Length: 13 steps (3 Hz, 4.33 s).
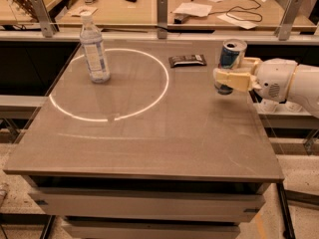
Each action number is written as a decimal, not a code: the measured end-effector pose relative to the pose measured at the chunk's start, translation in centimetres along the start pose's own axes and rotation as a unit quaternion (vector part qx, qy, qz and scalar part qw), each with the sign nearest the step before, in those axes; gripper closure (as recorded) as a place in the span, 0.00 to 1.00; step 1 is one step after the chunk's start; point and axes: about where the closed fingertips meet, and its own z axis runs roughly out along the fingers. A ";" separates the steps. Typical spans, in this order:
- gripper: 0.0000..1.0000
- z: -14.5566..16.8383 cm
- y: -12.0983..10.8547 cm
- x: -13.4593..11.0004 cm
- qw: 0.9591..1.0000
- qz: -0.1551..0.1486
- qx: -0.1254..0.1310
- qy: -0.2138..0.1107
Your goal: Move redbull can near rxbar chocolate
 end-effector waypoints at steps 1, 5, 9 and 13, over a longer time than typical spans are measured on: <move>1.00 1.3 -1.2 -0.4 1.000 -0.009 0.024 0.003; 1.00 10.3 -10.1 -1.1 0.993 0.029 0.113 -0.020; 1.00 9.7 -14.7 1.6 0.989 0.053 0.139 -0.002; 0.61 11.1 -15.0 4.9 0.992 0.023 0.126 0.023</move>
Offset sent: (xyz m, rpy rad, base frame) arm 0.0960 0.0288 0.0149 -0.0732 -0.0657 -0.1371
